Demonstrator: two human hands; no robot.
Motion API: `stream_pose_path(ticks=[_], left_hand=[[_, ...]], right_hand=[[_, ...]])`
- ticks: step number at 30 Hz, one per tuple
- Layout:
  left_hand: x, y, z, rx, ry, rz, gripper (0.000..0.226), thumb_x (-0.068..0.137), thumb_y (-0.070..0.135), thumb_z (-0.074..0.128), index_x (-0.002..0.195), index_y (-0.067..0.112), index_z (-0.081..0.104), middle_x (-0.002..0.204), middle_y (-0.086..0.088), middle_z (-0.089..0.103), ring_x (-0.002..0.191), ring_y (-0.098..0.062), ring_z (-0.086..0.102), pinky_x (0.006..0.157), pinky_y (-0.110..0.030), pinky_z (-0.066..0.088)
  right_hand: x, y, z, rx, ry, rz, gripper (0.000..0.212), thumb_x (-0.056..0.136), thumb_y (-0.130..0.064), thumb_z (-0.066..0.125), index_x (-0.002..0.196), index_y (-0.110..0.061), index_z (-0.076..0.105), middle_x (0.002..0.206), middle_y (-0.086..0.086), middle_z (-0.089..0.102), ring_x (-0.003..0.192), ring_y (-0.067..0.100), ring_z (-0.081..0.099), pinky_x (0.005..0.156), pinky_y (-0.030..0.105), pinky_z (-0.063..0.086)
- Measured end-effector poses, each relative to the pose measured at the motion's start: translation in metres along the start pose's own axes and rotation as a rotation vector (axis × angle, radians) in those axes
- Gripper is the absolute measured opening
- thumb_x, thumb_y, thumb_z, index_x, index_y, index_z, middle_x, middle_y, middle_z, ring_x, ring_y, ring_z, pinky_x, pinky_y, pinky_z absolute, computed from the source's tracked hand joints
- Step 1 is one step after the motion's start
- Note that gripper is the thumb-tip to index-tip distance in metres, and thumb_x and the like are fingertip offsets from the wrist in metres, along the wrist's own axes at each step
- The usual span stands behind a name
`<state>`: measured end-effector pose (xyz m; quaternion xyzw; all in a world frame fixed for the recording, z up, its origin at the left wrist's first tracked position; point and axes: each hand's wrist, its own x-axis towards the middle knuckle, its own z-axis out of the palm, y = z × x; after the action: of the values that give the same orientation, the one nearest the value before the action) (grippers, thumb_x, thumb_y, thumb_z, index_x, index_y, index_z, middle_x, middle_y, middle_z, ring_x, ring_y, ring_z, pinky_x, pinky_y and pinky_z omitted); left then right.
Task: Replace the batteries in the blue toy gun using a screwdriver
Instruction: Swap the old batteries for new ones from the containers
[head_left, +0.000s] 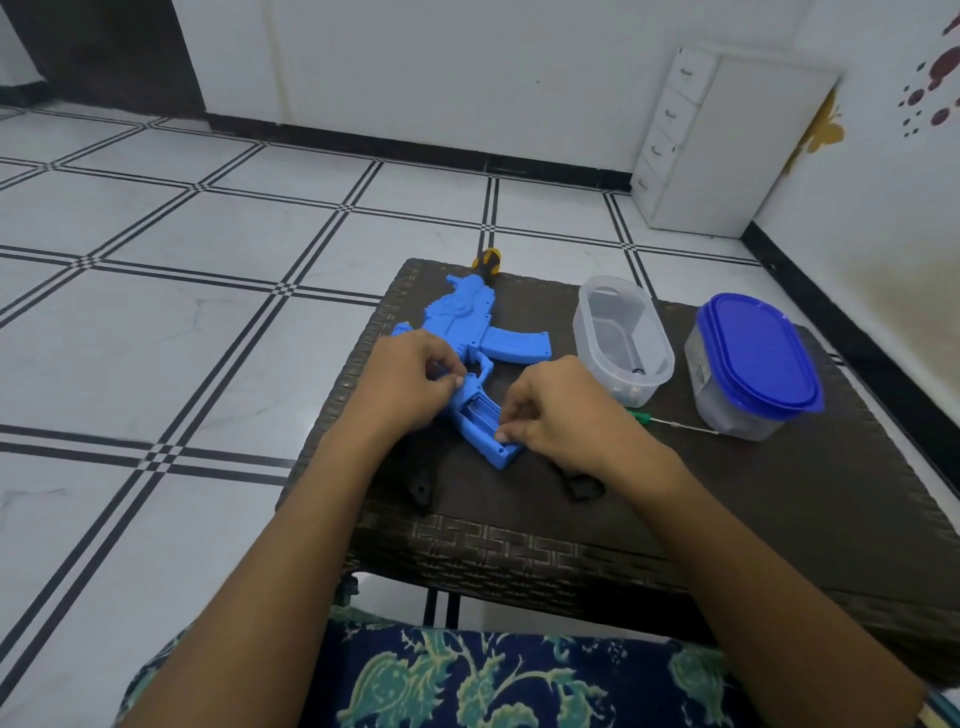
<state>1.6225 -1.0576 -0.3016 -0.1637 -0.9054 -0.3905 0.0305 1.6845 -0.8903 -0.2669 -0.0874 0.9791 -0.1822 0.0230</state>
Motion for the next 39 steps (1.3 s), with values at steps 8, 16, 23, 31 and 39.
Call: stream_pose_path(ticks=[8,16,23,31,39], left_hand=[[0.0,0.0,-0.001,0.007,-0.005,0.005,0.015,0.08,0.012,0.069,0.075,0.027,0.068,0.099,0.005,0.068,0.085,-0.011,0.062,0.081,-0.025,0.049],[0.0,0.003,0.0,0.026,-0.012,-0.016,0.012,0.081,0.013,0.069,0.077,0.025,0.07,0.097,0.005,0.068,0.081,-0.007,0.06,0.067,-0.011,0.038],[-0.002,0.005,-0.004,-0.027,-0.035,-0.061,0.01,0.081,0.012,0.07,0.083,0.021,0.075,0.092,0.003,0.073,0.082,-0.014,0.068,0.059,-0.003,0.039],[-0.002,0.007,-0.003,-0.029,-0.034,-0.078,0.011,0.08,0.012,0.071,0.087,0.019,0.077,0.095,0.003,0.073,0.086,-0.005,0.061,0.067,-0.005,0.036],[-0.001,0.008,-0.004,-0.038,-0.03,-0.089,0.012,0.08,0.01,0.071,0.088,0.016,0.077,0.095,0.003,0.072,0.084,-0.003,0.06,0.061,0.003,0.036]], right_hand=[[-0.004,0.003,-0.009,-0.062,-0.223,-0.016,0.034,0.093,-0.006,0.053,0.122,-0.018,0.068,0.101,-0.001,0.045,0.103,0.018,0.055,0.087,0.025,0.042],[0.006,-0.003,0.009,-0.055,-0.013,0.013,0.027,0.089,-0.008,0.058,0.103,-0.026,0.073,0.093,-0.004,0.052,0.094,0.02,0.057,0.081,0.039,0.051],[0.01,0.011,-0.003,0.072,-0.231,0.158,0.021,0.096,-0.025,0.056,0.099,-0.013,0.073,0.087,0.008,0.071,0.086,0.028,0.067,0.08,0.038,0.055],[0.008,0.021,-0.006,0.181,-0.203,0.154,0.038,0.078,-0.022,0.08,0.115,-0.016,0.073,0.102,-0.005,0.072,0.089,0.008,0.063,0.08,0.022,0.048],[0.011,0.022,-0.006,0.383,-0.227,0.309,0.02,0.076,-0.019,0.081,0.096,-0.016,0.08,0.084,-0.006,0.075,0.087,0.014,0.07,0.084,0.029,0.058]])
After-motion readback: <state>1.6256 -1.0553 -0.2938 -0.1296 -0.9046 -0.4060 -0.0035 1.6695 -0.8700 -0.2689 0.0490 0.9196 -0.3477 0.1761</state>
